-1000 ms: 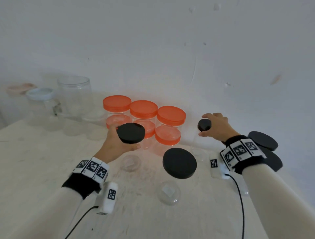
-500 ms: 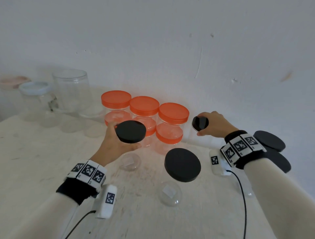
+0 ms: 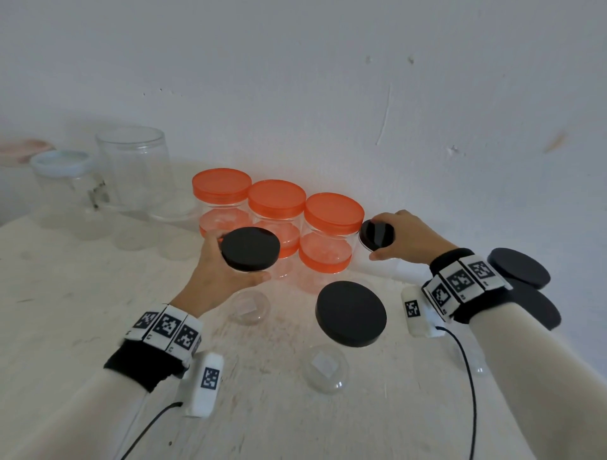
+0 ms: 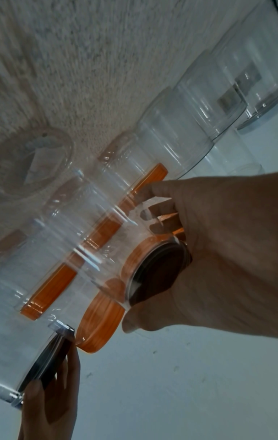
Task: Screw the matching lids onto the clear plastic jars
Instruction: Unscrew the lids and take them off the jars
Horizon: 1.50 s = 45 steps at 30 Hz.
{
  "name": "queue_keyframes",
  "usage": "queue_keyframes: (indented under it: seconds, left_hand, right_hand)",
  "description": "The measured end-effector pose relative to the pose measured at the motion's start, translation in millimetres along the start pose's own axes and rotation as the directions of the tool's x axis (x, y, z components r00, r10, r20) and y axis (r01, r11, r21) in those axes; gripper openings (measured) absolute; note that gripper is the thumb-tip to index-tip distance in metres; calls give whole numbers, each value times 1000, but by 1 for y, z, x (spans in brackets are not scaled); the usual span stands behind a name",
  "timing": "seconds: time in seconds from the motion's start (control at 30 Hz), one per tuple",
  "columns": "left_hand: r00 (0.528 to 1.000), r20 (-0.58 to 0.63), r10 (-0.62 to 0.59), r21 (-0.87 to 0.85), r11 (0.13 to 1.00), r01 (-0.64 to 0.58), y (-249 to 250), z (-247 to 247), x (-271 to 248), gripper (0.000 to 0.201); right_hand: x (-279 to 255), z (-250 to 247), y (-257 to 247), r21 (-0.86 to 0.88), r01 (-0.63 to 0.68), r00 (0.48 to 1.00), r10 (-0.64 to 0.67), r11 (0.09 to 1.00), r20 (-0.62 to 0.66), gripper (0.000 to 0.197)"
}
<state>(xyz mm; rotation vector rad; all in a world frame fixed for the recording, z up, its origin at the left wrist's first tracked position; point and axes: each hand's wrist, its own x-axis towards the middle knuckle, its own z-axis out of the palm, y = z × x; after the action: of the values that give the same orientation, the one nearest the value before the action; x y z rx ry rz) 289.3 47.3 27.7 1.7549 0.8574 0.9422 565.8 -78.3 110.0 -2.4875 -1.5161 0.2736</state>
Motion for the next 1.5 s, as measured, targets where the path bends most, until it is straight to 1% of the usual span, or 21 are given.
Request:
queue_keyframes:
  seconds: [0.07,0.13,0.2,0.4,0.53,0.6,0.73,0.87,1.17,1.33,1.5]
  left_hand:
    - [1000,2,-2,4,1000,2,0,0,0,85]
    - [1000,2,-2,8,1000,2,0,0,0,85]
    - [1000,1,5,-1,1000,-5,-1,0,0,84]
    - [1000,4,-12,8,1000,12,0,1,-1,90]
    - [1000,7,-28,4,1000,28,2,0,-2,90]
    - [1000,5,-24,-1,1000,24,2,0,-3,89]
    - [1000,-7,0,-17,1000,0,0,0,-3,84]
    - [1000,-10,8,-26,1000,-9,-2,0,-3,84]
    - [1000,-8,0,-6,1000,0,-3,0,-1,85]
    - [1000,-9,6,-10,1000,-7,-4,1,-1,83]
    - [1000,-13,7,1,1000,-7,-6,1,1,85]
  right_hand:
    - [-4,-4,3,12,3,1000,-3,1000,3,74]
    - [-11,-11,11,24,-25,999,26,999,-26,82]
    - [-20,-20,23,8,-68,997,68,998,-38,85]
    - [-47,-33,54,-116,-251,967,255,961,23,86]
    - [-52,-27,62,-185,-295,946,313,938,82,87]
    - [-51,-26,63,-209,-294,948,312,933,61,84]
    - [-46,-27,62,-173,-300,951,308,938,20,74]
    - [-40,-25,62,-104,-279,959,282,955,16,73]
    - [-28,-20,57,12,-209,976,209,978,-55,70]
    - [-28,-17,52,-5,-137,988,137,991,-77,67]
    - [-27,-16,50,-55,-132,991,129,990,-46,64]
